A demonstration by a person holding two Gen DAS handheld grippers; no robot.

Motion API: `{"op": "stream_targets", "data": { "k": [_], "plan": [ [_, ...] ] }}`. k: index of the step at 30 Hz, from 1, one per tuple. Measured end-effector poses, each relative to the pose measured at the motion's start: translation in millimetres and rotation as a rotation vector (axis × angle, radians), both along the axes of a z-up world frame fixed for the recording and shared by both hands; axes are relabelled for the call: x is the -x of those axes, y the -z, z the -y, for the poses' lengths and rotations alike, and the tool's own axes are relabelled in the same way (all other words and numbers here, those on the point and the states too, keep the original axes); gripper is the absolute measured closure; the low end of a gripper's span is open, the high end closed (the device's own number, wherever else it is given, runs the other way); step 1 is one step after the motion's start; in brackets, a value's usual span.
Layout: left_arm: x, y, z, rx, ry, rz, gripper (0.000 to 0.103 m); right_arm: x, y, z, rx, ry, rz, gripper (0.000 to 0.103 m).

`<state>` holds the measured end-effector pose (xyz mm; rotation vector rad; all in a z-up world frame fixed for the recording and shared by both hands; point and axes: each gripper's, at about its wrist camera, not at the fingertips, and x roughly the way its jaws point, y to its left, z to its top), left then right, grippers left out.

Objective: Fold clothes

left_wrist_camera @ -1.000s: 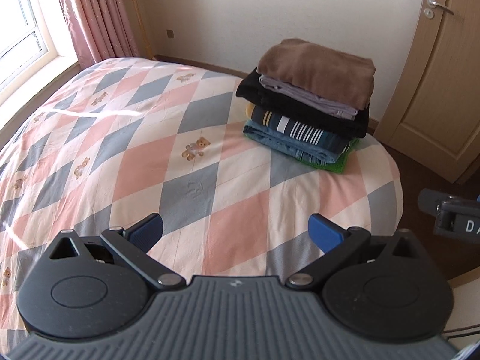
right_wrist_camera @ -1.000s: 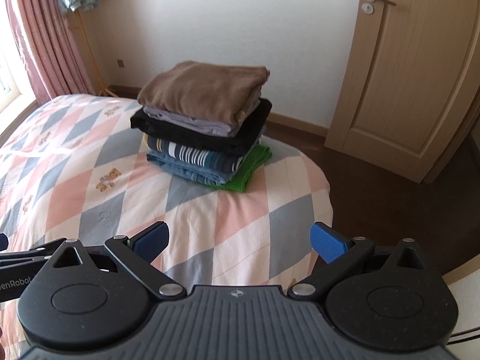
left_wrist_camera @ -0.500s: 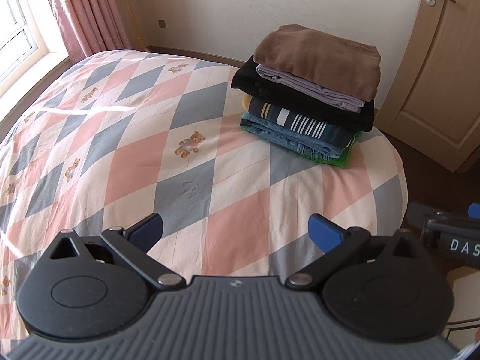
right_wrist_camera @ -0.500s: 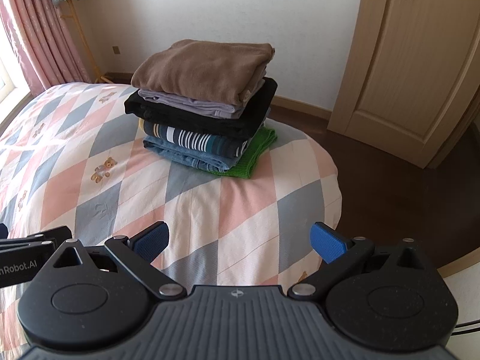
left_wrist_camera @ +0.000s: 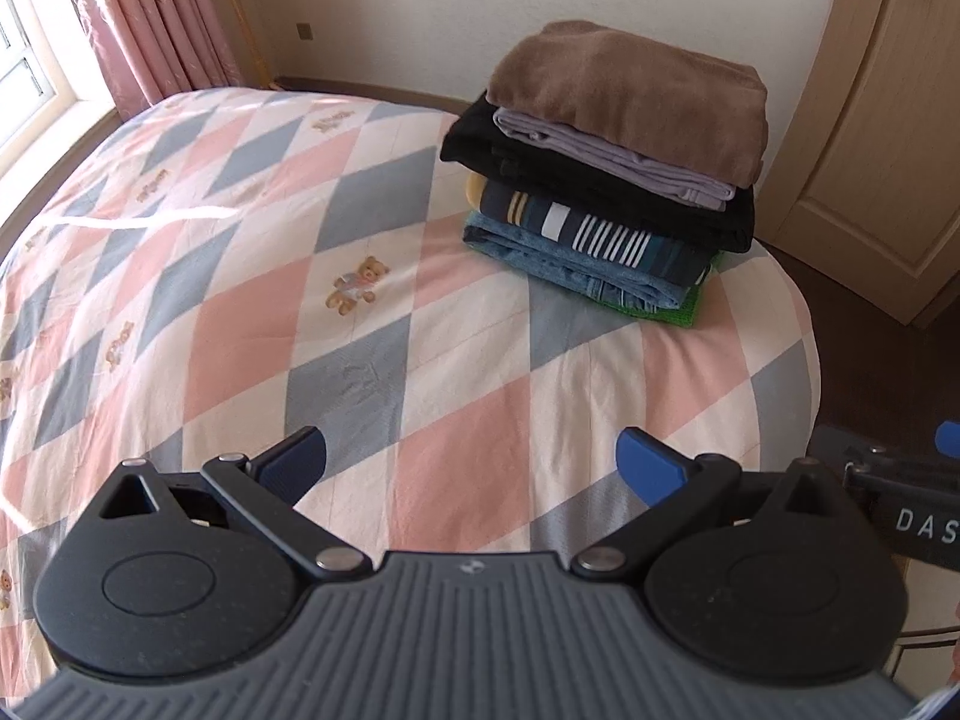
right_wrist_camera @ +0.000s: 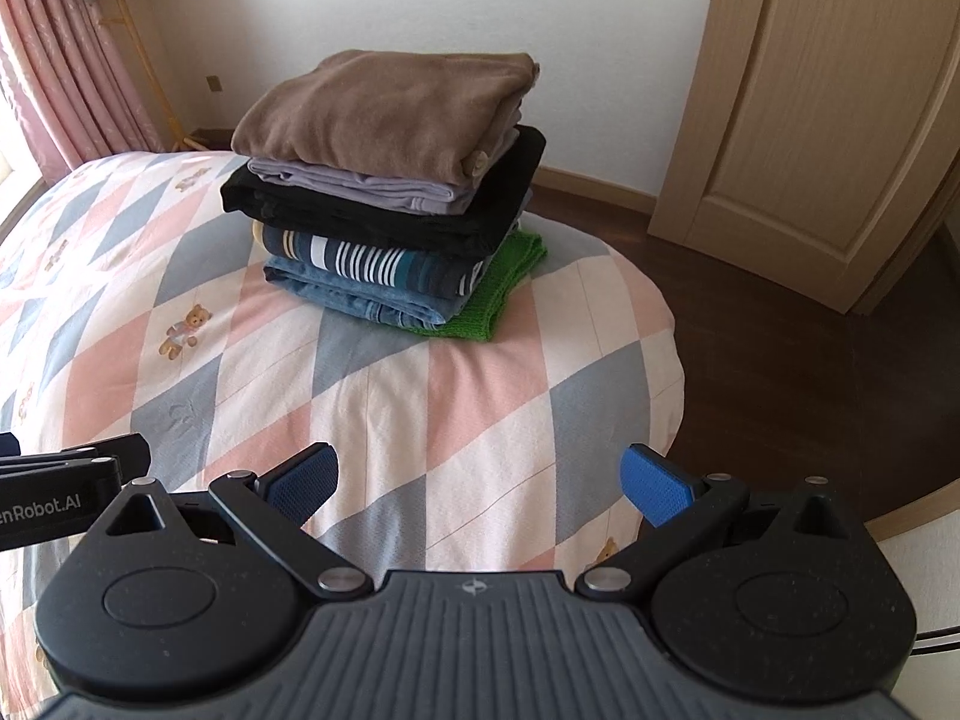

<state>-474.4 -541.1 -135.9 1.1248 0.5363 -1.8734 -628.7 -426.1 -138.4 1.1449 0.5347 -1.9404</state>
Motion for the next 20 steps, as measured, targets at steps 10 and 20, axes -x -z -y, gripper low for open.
{"op": "stream_targets", "data": {
  "k": [10,20],
  "plan": [
    [14,10,11,0.011,0.020,0.027,0.001,9,7,10,-0.017,0.008,0.004,0.000],
    [14,4,10,0.034,0.024,-0.008,0.001,10,3,8,-0.003,0.006,0.001,0.000]
  ]
}}
